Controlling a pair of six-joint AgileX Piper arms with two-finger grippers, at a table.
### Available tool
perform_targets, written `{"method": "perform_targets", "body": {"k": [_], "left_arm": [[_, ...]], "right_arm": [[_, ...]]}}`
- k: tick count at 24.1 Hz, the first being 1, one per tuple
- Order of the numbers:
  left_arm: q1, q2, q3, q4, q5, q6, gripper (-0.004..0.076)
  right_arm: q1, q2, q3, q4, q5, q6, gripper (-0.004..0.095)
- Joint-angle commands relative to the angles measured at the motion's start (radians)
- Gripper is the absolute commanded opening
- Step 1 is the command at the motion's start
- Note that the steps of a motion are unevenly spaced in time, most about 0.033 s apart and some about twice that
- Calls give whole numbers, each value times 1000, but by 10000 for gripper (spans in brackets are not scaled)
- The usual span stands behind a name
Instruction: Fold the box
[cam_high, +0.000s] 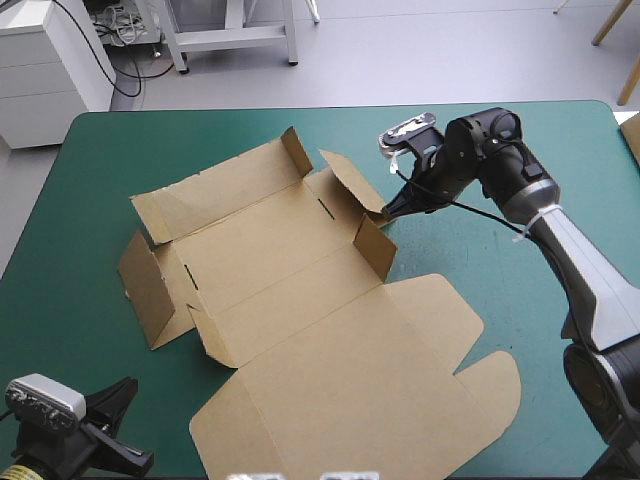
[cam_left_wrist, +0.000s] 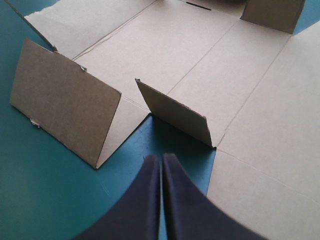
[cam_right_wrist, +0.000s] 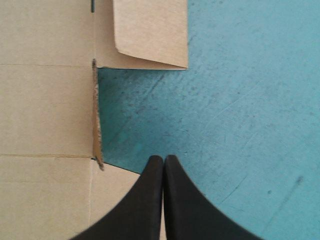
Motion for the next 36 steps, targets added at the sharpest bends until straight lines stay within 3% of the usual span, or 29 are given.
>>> {"method": "perform_targets", "body": {"k": [1, 6, 8, 9, 10, 11, 13, 36], "left_arm": [[-4, 16, -22, -13, -66, 0, -8], [-4, 16, -22, -15, -66, 0, -8], [-4, 16, -22, -15, -66, 0, -8], [-4, 16, -22, -15, -66, 0, -8], [-4, 16, -22, -15, -66, 0, -8], [-4, 16, -22, -15, -66, 0, -8], [-4, 16, -22, -15, -66, 0, -8], [-4, 16, -22, -15, -66, 0, -8]], "right_arm": [[38, -55, -30, -3, -22, -10, -16], [84, -55, -30, -31, -22, -48, -9], [91, -55, -30, -18, -22, -81, 96], [91, -55, -30, -16, -22, -84, 258], [91, -55, -30, -16, -22, -84, 329], [91, -55, -30, -16, -22, -84, 492], [91, -51, -28, -16, -22, -84, 588], [91, 185, -25, 81, -22, -80, 533]]}}
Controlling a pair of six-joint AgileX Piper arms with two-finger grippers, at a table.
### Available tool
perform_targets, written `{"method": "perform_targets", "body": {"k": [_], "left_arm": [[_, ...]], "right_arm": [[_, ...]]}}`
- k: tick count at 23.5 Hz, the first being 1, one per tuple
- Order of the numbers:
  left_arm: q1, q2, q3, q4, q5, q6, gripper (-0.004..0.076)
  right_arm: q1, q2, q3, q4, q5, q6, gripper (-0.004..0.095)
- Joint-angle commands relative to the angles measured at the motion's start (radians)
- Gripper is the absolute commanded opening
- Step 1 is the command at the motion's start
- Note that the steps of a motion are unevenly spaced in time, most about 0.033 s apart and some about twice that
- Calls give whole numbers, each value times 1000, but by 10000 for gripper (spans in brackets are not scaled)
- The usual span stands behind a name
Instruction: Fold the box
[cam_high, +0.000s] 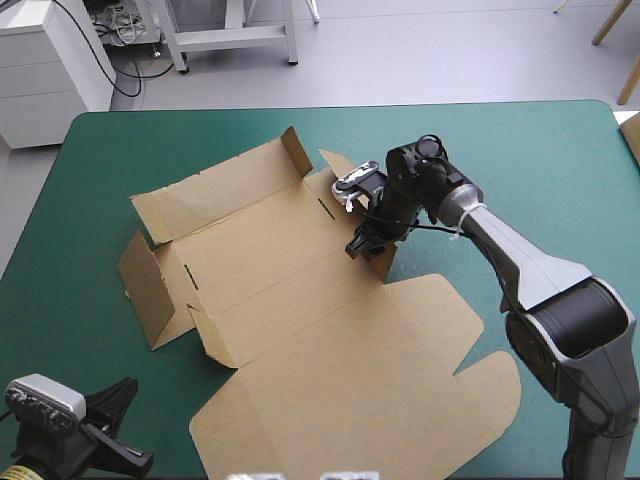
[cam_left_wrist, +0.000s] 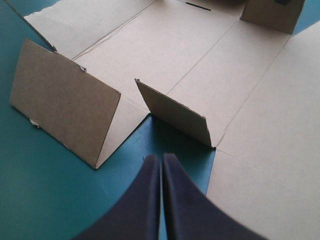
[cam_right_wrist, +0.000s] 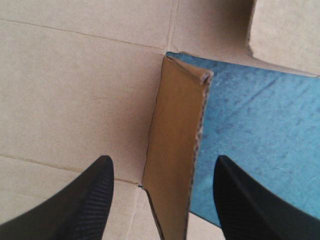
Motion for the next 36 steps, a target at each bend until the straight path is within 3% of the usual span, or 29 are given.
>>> {"method": "perform_targets", "body": {"k": [1, 3, 11, 15, 18, 21, 26, 32, 36], "left_arm": [[-4, 16, -22, -14, -65, 0, -8], [-4, 16, -22, -14, -65, 0, -8], [-4, 16, -22, -14, -65, -2, -8], [-4, 16, -22, -14, -65, -1, -8], [-4, 16, -22, -14, -65, -1, -8], [-4, 16, -22, -14, -65, -1, -8], [-4, 16, -22, -14, -65, -1, -8], [-4, 16, -22, -14, -65, -1, -8], [-4, 16, -22, -14, -65, -1, -8]], "right_arm": [[-2, -31, -25, 11, -17, -6, 533], [-2, -21, -25, 4, -17, -5, 512], [-2, 7, -27, 0, -19, -4, -18], [-2, 7, -29, -26, -19, -54, -19], [-2, 7, -29, -187, -19, -105, -20], [-2, 7, -29, -231, -19, -197, -20], [-2, 7, -31, -156, -19, -417, -21], [0, 7, -78, 4, -19, -532, -21], [30, 7, -128, 33, -19, -555, -21]]}}
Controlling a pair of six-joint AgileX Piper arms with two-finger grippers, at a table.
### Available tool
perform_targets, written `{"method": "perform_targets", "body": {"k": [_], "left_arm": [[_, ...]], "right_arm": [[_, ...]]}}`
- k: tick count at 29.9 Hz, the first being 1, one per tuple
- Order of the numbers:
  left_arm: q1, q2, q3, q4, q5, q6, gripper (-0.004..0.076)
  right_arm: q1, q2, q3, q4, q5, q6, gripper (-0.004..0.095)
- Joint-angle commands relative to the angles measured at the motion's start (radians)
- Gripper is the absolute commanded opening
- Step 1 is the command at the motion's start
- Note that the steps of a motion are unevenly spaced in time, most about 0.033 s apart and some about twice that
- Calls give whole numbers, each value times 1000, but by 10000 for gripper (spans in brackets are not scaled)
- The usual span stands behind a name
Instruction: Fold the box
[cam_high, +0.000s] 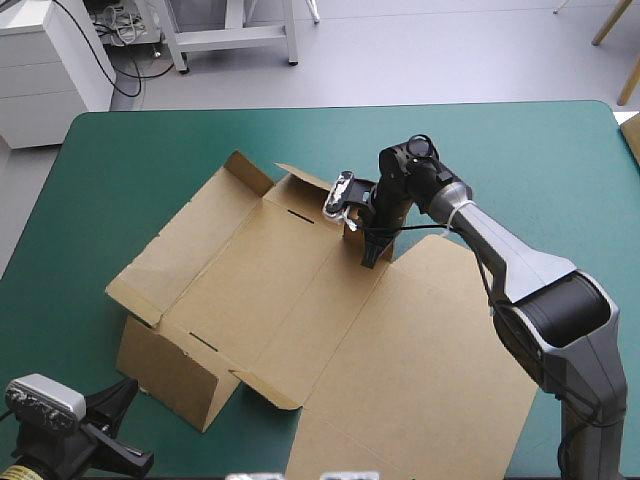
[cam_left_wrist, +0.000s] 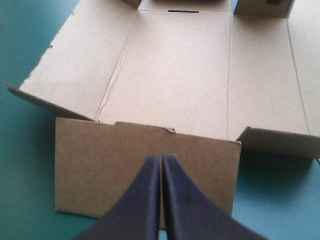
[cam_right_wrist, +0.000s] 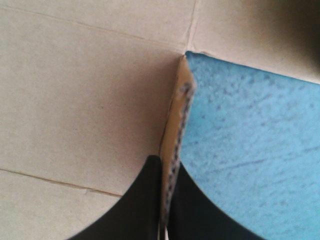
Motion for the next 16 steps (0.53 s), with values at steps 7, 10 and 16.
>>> {"method": "perform_targets", "body": {"k": [7, 10, 16], "left_arm": [[-4, 16, -22, -13, -66, -1, -8], [-4, 16, -22, -13, -66, -1, -8], [-4, 16, -22, -13, -66, -1, -8]], "right_arm": [[109, -39, -110, 27, -11, -128, -21], [131, -12, -112, -39, -11, -134, -21], [147, 54, -148, -151, -54, -130, -22]]}}
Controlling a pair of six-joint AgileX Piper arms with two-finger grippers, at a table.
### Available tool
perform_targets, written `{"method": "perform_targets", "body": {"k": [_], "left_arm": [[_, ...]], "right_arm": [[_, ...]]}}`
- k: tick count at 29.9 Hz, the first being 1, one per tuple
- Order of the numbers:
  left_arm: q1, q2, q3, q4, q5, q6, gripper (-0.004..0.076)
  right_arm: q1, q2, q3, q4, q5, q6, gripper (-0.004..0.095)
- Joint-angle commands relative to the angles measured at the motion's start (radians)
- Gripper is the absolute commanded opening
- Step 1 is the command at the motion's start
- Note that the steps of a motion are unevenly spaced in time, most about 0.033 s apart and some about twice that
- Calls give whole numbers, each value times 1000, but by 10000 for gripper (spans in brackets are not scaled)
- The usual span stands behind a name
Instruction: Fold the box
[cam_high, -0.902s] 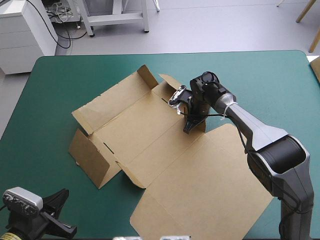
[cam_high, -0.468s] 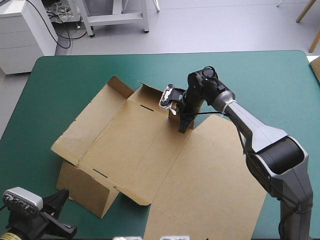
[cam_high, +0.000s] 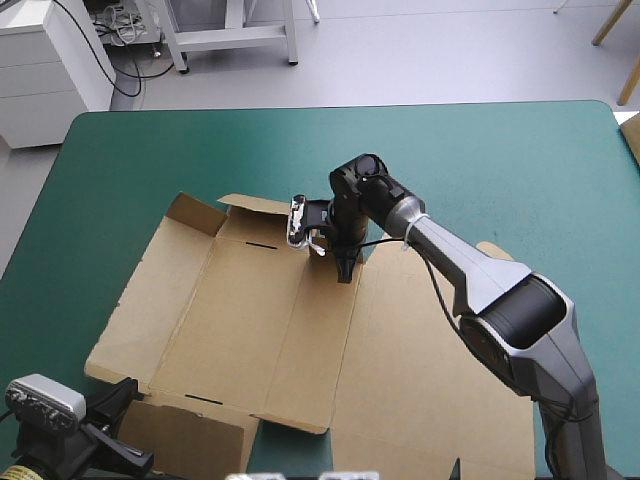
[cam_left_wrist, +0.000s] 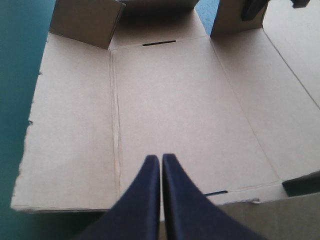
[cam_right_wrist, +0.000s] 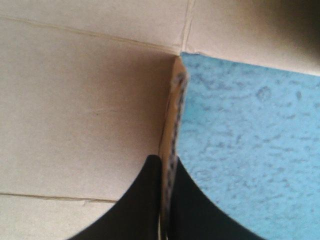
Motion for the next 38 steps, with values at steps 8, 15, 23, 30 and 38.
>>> {"method": "perform_targets", "body": {"k": [8, 15, 23, 30, 38], "left_arm": [[-4, 16, -22, -13, -65, -1, -8], [-4, 16, -22, -13, -65, -1, -8], [-4, 16, -22, -13, -65, 4, -8], [-4, 16, -22, -13, -65, 2, -8], [-4, 16, -22, -13, -65, 2, -8]], "right_arm": [[2, 33, -130, 22, -44, -20, -22], [2, 35, -132, 10, -45, -24, 10], [2, 16, -269, 18, -3, 95, 371], [2, -103, -349, 10, -3, 256, 392], [1, -339, -285, -10, -3, 459, 337]]}}
